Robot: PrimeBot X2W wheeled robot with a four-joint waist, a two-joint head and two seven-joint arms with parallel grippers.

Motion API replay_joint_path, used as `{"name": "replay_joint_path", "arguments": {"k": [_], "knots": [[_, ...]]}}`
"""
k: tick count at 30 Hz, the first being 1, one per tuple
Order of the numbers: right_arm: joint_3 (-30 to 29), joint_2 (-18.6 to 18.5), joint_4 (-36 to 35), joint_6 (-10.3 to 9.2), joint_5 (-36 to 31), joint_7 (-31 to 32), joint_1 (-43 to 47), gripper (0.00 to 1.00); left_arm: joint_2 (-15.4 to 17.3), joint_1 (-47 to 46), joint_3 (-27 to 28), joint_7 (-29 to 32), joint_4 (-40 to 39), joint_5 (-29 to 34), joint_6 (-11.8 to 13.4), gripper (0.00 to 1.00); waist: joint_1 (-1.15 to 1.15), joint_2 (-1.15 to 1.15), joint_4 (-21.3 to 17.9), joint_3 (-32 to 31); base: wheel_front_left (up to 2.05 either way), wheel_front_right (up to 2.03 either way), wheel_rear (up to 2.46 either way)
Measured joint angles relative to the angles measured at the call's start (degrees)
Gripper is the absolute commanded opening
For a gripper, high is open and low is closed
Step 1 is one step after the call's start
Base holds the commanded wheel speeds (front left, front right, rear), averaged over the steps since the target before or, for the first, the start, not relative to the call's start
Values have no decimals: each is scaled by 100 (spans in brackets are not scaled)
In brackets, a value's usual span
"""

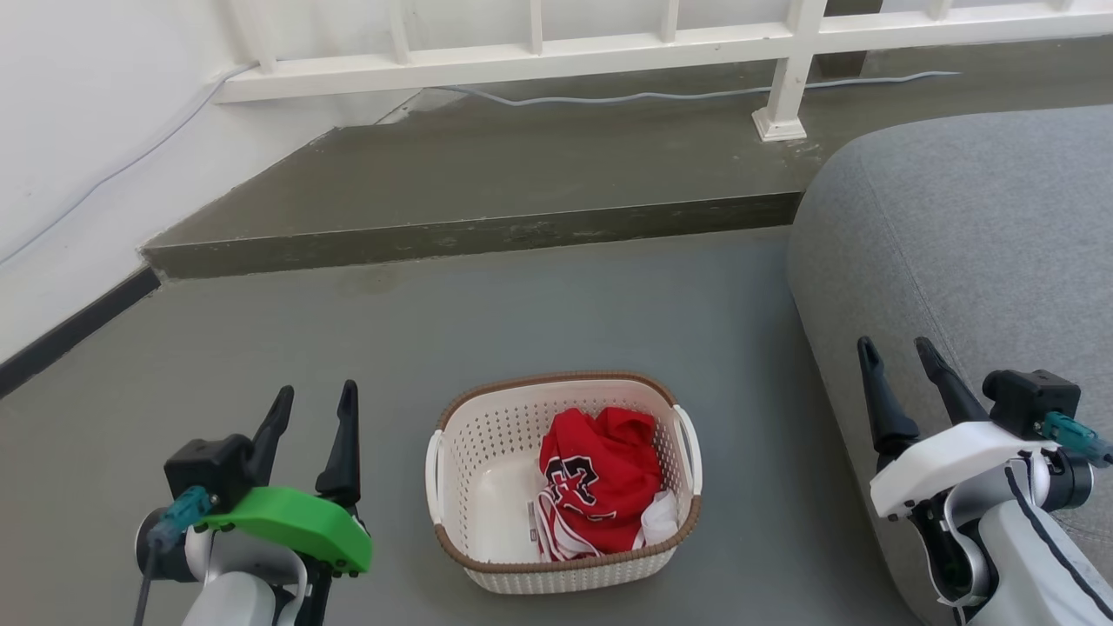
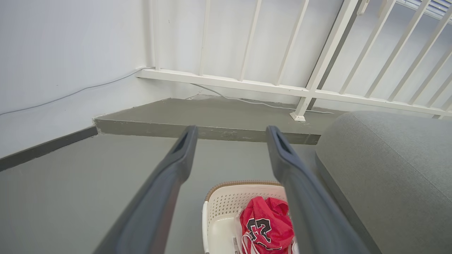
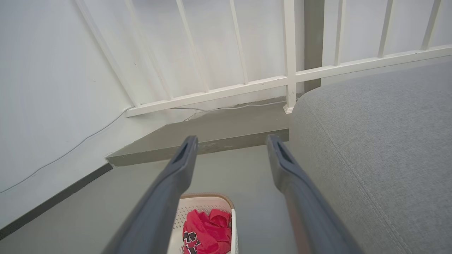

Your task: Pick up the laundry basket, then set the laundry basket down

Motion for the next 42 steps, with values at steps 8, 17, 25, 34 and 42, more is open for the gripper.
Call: {"name": "replay_joint_path", "arguments": {"k": [8,17,25,34,42], "knots": [[109,-33,40,-49,-525,-132,-4,100,-19,0,-62,-110,133,517,58,100,0,0,-8,-14,0,0,0],[203,-42,86,-99,-1059,-281,-6,100,-78,-3,-148,-259,264,990,130,100,0,0,-19,-29,0,0,0],[172,-36,118,-96,-1067,-299,-7,100,-107,-4,-77,-260,369,990,202,100,0,0,-28,-28,0,0,0],[98,-15,121,-73,-1100,-300,-7,100,-137,-59,-13,-260,383,990,212,100,0,0,-26,-27,0,0,0],[40,11,140,-14,-1103,-300,-7,100,-165,-97,19,-260,410,993,252,100,0,0,-18,-22,0,0,0]]}}
